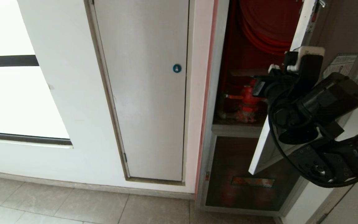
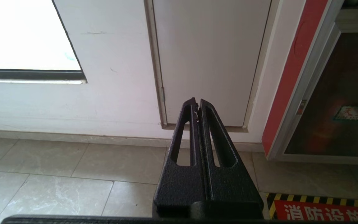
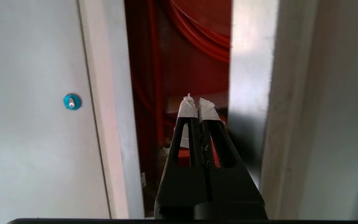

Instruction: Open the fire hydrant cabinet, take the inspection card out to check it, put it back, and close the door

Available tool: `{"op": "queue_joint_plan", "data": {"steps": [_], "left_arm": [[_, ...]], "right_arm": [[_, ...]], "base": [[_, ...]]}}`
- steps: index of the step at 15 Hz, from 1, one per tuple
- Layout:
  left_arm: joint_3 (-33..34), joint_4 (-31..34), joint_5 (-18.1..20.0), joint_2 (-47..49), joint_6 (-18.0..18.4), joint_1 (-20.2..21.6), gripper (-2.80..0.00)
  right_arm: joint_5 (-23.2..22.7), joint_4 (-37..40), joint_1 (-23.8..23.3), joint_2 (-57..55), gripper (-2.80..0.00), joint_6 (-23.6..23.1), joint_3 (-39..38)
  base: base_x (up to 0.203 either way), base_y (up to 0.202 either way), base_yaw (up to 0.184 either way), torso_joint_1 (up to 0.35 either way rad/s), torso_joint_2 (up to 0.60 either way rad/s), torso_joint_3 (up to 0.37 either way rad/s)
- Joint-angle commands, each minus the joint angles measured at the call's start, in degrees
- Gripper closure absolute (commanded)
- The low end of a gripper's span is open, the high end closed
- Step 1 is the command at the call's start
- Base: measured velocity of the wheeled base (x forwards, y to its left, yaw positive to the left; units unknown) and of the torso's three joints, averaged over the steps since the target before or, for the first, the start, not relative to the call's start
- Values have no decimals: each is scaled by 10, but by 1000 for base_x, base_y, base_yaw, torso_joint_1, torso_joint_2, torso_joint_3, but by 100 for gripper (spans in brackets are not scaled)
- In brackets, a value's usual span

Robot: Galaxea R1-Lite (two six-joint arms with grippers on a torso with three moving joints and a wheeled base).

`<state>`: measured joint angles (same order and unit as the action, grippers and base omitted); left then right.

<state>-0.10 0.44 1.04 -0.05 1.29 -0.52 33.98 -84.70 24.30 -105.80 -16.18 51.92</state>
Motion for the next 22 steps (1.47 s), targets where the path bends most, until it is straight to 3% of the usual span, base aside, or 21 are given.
{"op": "queue_joint_plan", "data": {"steps": [1,22], "left_arm": [[0,0,0,0,0,0,0],[0,0,0,0,-1,0,0]], "right_arm": [[2,-5,-11,-8,0,-1,2],[11,2,-15,164,0,-12,-135]], "base": [[0,0,0,0,0,0],[0,0,0,0,0,0]]}}
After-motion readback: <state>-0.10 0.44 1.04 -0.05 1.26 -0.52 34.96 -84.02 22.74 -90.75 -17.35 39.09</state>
